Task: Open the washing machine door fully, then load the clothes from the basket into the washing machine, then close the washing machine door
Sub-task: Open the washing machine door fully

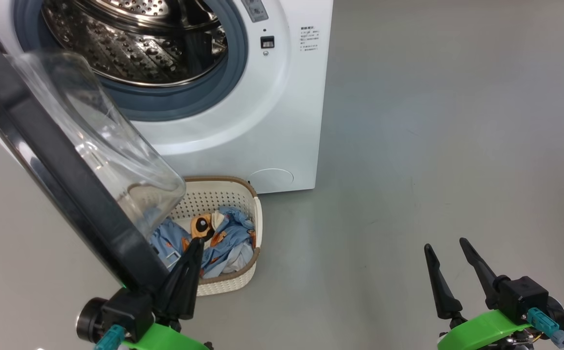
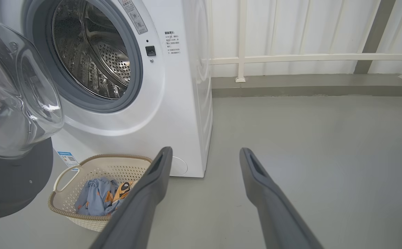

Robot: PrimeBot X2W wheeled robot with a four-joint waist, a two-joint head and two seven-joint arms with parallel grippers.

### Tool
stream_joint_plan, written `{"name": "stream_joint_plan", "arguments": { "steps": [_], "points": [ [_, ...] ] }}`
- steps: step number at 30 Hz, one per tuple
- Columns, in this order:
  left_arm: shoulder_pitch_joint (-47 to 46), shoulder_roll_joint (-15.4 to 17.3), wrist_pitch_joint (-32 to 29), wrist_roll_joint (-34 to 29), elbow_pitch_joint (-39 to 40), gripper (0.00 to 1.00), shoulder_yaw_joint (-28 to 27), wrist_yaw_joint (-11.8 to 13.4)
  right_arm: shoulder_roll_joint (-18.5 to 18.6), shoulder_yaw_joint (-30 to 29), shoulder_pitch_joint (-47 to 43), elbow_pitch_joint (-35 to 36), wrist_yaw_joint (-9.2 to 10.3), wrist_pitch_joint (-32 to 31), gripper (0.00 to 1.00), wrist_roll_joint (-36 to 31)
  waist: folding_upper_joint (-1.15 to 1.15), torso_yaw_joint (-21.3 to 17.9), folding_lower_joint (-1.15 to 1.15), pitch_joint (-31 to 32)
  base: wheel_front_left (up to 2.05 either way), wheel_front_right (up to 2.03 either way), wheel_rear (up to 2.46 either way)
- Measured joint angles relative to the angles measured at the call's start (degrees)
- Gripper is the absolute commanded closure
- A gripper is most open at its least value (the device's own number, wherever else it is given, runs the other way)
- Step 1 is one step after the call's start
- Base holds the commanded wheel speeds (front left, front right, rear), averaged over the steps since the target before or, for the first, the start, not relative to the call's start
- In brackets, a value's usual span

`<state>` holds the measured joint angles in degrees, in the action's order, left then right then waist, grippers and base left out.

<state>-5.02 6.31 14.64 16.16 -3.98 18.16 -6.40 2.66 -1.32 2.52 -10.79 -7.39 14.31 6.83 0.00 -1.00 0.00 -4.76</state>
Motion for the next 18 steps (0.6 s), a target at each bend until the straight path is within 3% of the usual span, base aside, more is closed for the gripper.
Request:
{"name": "stream_joint_plan", "arguments": {
  "steps": [18],
  "points": [
    [0.12,-0.48,-0.01,-0.03,-0.75,1.0,-1.66,0.6,0.0,-0.33,0.08,-1.32,0.0,0.0,0.0,0.42,0.0,2.24,0.0,-0.27,0.0,0.0,0.0]
  ]
}}
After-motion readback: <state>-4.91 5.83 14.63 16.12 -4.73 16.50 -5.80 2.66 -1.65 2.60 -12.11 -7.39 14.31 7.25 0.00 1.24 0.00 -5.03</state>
